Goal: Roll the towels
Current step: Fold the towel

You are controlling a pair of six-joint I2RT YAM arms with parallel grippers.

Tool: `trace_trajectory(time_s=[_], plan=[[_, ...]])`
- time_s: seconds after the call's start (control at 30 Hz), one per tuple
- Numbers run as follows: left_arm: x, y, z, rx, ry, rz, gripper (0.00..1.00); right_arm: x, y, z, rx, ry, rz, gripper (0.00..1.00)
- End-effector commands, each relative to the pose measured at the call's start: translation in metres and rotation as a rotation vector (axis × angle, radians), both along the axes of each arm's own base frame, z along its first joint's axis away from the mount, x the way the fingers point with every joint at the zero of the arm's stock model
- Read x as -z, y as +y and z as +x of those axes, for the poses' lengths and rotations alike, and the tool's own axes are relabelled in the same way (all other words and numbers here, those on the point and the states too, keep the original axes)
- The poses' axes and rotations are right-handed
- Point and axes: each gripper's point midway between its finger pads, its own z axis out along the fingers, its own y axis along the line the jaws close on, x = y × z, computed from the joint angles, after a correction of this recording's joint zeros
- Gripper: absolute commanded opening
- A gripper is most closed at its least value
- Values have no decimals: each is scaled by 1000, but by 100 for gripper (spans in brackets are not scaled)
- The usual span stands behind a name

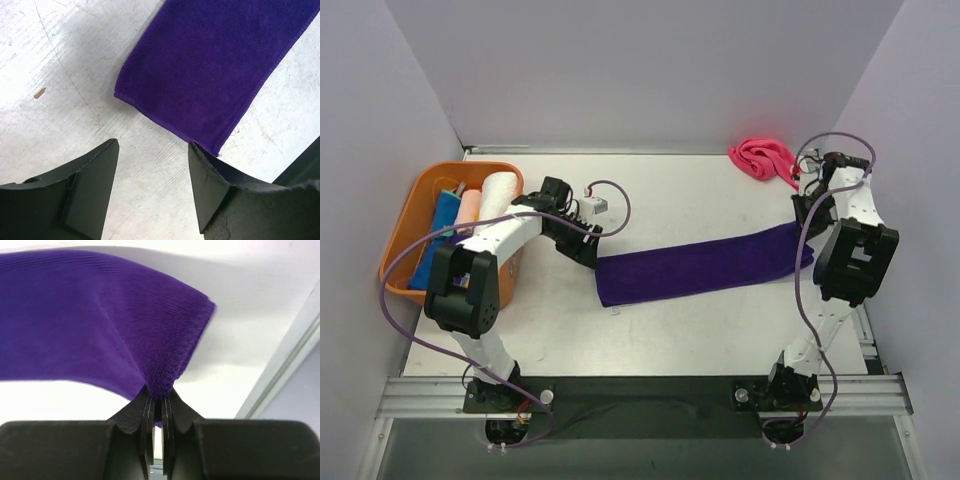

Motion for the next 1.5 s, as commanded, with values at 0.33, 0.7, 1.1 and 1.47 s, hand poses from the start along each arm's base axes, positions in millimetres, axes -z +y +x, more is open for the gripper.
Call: trace_trajectory(time_s=[0.33, 0.7, 1.1, 1.47], plan=[[-25, -5, 18, -59, -39, -55, 71, -35, 185, -42, -254, 34, 266, 0], [-26, -3, 17, -154, 52, -78, 74, -11, 271, -45, -338, 101, 323, 0], [-30, 5, 20, -206, 41, -106, 76, -1, 312, -50, -351, 142, 338, 0], [-31, 5, 17, -200, 28, -108, 76, 14, 333, -56, -355, 189, 365, 0]])
